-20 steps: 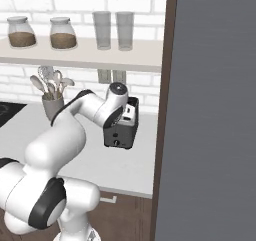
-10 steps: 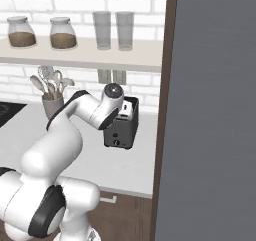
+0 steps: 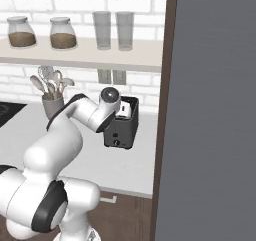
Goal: Start the toaster. Once the lever pops up, take the bread to the plate on the dining counter.
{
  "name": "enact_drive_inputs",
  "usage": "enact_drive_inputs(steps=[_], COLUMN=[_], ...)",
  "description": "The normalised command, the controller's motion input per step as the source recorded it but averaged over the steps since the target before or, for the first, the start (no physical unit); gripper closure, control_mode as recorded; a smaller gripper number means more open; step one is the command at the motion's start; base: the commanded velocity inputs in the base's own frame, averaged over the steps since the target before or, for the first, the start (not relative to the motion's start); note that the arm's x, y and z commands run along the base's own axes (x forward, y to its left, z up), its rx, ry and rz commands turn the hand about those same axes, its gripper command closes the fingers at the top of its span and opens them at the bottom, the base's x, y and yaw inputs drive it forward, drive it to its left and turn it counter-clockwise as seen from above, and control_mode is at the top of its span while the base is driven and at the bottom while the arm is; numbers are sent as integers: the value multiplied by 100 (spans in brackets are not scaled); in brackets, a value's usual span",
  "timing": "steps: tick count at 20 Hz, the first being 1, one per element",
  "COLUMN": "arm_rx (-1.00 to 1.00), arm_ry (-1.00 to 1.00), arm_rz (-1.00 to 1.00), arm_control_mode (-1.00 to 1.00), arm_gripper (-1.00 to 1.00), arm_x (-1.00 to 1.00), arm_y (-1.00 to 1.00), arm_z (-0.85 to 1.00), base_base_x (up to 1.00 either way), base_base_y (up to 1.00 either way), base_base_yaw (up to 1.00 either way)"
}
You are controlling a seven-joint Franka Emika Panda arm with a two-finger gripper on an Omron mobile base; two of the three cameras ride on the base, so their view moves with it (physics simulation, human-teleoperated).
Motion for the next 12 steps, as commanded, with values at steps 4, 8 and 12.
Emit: enact_drive_inputs(steps=[4, 8, 12], arm_rx=[0, 0, 0], arm_ry=[10, -2, -13], arm_rz=[0, 0, 0], arm_control_mode=[-100, -100, -100], arm_gripper=[-100, -100, -100], arm_x=[37, 13, 12], arm_y=[0, 0, 0], arm_z=[17, -24, -17], base_base_x=[0, 0, 0], base_base_y=[0, 0, 0], base_base_yaw=[0, 0, 0])
